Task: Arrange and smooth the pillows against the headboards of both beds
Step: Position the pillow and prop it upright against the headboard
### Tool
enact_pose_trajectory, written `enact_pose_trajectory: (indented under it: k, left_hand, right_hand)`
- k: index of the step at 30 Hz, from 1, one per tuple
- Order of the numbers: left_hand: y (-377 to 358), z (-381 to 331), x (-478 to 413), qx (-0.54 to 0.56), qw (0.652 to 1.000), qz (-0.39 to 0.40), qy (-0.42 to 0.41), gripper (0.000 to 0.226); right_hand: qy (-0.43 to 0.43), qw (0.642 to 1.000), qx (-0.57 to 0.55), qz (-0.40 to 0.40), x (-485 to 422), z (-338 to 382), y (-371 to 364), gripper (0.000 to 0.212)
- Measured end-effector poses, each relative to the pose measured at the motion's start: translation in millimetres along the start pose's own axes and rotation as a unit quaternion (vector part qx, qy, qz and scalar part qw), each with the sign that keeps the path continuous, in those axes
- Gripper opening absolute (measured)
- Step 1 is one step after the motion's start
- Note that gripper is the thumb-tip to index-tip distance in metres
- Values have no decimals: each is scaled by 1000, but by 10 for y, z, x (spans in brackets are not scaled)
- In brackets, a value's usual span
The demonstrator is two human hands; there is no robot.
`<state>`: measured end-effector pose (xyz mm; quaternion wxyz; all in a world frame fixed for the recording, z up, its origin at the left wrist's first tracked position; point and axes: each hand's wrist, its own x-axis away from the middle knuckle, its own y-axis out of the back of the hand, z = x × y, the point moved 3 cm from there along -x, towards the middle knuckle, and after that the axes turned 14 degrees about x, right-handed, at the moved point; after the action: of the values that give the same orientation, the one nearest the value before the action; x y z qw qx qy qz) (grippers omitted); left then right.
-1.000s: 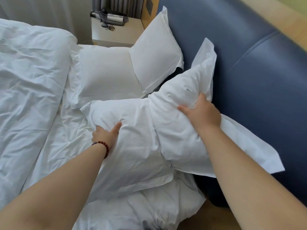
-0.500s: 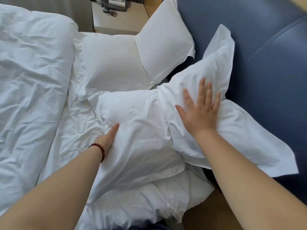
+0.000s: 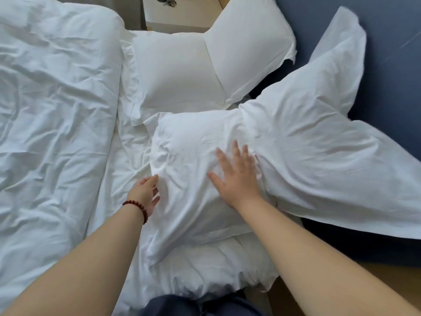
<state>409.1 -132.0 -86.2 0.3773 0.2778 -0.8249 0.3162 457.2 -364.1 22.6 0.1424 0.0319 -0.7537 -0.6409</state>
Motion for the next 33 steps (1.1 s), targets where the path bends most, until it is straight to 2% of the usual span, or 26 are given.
enact_pose_trajectory:
  k: [2, 4, 6, 7, 9, 11, 13, 15, 17, 18, 21, 24, 25, 27, 28, 30, 31, 33]
  left_hand:
    - [169, -141, -31, 26, 997, -46, -61, 10]
    - [346, -237, -67, -34, 986, -112, -122, 14]
    - [408, -213, -4, -83, 981, -114, -131, 14]
    - [410, -142, 17, -93, 986, -87, -107, 18]
    - [456, 108, 43, -111, 994, -3, -5, 35]
    - [554, 300, 105, -98, 993, 46, 39, 34]
    - [686, 344, 141, -70, 998, 10, 3, 28]
    - [786, 293, 176, -102, 991, -52, -69, 32]
    - [776, 224, 267, -141, 978, -83, -131, 31]
    - [761, 244, 289, -135, 980, -72, -127, 35]
    - [742, 459, 429, -123, 992, 6, -20, 65]
    - [999, 852, 508, -181, 979, 59, 73, 78]
    - [1072, 894, 566, -199, 977, 51, 58, 71]
    - [1135, 864, 649, -183, 983, 25, -7, 34]
    - [1135, 821, 668, -174, 984, 16, -31, 22]
    - [1077, 716, 718, -171, 983, 20, -62, 14]
    - [1045, 689, 728, -177, 981, 27, -70, 14]
    - [1040, 721, 723, -192, 980, 29, -38, 22]
  right_hand:
    - [28, 999, -34, -18, 48, 297, -143, 74]
    - [32, 999, 9, -19, 79, 402, -381, 74]
    - [20, 998, 33, -59, 95, 396, -516, 73]
    - [12, 996, 37, -79, 101, 393, -538, 71]
    - [0, 995, 38, -88, 128, 421, -553, 69]
    - [-9, 995, 34, -96, 221, 486, -570, 69]
    - [-4, 994, 33, -102, 355, 528, -623, 69]
    - [18, 995, 29, -96, 522, 511, -730, 69]
    - [39, 996, 23, -82, 716, 466, -833, 68]
    - [37, 997, 13, -72, 819, 443, -867, 67]
    - [2, 997, -66, -34, 1150, 415, -924, 65]
    - [-39, 972, -230, 35, 1445, 445, -1001, 66]
    - [-74, 953, -290, 39, 1502, 414, -1063, 62]
    - [-200, 895, -393, 69, 1544, 323, -1180, 47]
    - [-284, 836, -459, 99, 1542, 293, -1243, 42]
    - [-416, 650, -617, 155, 1525, 330, -1348, 33]
    - [-445, 563, -676, 167, 1484, 374, -1362, 30]
    - [-453, 456, -748, 166, 1363, 456, -1411, 32]
